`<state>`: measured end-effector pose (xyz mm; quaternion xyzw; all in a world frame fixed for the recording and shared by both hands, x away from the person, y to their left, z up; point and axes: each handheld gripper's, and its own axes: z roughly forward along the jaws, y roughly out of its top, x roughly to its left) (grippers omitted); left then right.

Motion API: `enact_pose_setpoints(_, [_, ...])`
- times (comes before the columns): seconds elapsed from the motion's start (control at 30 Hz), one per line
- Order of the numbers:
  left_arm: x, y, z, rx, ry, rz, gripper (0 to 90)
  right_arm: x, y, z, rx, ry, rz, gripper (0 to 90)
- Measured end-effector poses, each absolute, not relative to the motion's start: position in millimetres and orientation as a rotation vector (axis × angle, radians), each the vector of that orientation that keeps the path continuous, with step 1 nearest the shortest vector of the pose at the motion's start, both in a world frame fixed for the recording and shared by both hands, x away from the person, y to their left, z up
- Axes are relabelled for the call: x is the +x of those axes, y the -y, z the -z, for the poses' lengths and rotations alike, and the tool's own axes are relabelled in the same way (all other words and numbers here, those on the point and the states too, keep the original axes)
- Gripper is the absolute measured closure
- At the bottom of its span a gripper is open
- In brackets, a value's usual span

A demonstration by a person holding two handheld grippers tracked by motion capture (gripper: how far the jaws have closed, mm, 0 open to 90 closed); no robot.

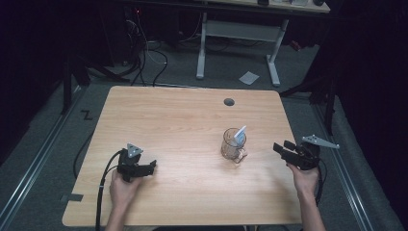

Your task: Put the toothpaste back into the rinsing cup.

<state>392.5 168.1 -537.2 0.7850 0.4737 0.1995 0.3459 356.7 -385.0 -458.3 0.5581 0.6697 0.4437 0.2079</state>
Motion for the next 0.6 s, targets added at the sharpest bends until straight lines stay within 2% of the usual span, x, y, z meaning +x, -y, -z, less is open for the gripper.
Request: enact_pose_setpoints(0.6, [392.4,-168.1,537.2,2.038,-1.230,-0.518,18.0,367.4,380.6,474.2,1.575,-1.883,-1.144,43.1])
